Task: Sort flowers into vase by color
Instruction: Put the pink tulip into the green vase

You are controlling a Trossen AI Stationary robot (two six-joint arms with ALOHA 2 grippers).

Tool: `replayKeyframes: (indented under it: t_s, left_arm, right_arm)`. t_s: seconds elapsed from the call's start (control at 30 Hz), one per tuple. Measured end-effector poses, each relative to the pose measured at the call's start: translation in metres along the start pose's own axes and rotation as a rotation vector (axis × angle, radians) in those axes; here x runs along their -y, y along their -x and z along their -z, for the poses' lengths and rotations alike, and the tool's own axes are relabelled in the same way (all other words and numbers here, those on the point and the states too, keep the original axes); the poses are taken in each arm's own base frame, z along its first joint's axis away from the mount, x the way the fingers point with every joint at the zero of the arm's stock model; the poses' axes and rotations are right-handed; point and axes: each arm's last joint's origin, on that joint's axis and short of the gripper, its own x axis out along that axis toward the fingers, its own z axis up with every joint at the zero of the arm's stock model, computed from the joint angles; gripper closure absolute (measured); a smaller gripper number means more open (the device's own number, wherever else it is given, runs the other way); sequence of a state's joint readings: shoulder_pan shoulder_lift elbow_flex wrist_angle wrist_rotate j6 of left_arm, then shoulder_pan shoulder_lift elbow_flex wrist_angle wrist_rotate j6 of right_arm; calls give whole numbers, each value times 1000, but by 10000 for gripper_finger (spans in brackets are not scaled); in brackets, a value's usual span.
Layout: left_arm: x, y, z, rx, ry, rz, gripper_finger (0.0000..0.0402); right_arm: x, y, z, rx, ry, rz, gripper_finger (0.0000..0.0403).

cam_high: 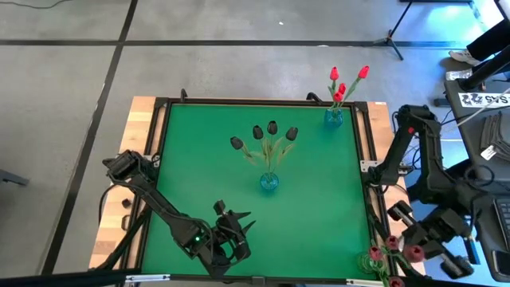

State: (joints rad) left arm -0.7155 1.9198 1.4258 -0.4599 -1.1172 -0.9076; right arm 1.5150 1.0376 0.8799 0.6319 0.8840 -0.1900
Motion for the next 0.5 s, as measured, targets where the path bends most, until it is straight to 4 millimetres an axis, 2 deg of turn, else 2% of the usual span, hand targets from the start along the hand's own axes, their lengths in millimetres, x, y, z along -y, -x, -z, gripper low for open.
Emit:
replayKeyframes:
  t_s: [0.1, 0.23, 0.33, 0.5]
  left_arm:
    - [0, 0, 0, -1, -3, -1, 269]
    - [-1, -1, 0, -1, -3, -5, 269]
    - [-1, -3, -1, -1, -2, -9, 269]
    - [-2, -4, -1, -1, 0, -11, 269]
  right_arm:
    - [9, 11, 8, 29, -40, -90, 400]
    - [19, 20, 16, 65, -93, -112, 399]
    - [20, 23, 27, 49, -52, -136, 399]
    - [16, 25, 30, 99, 12, -283, 399]
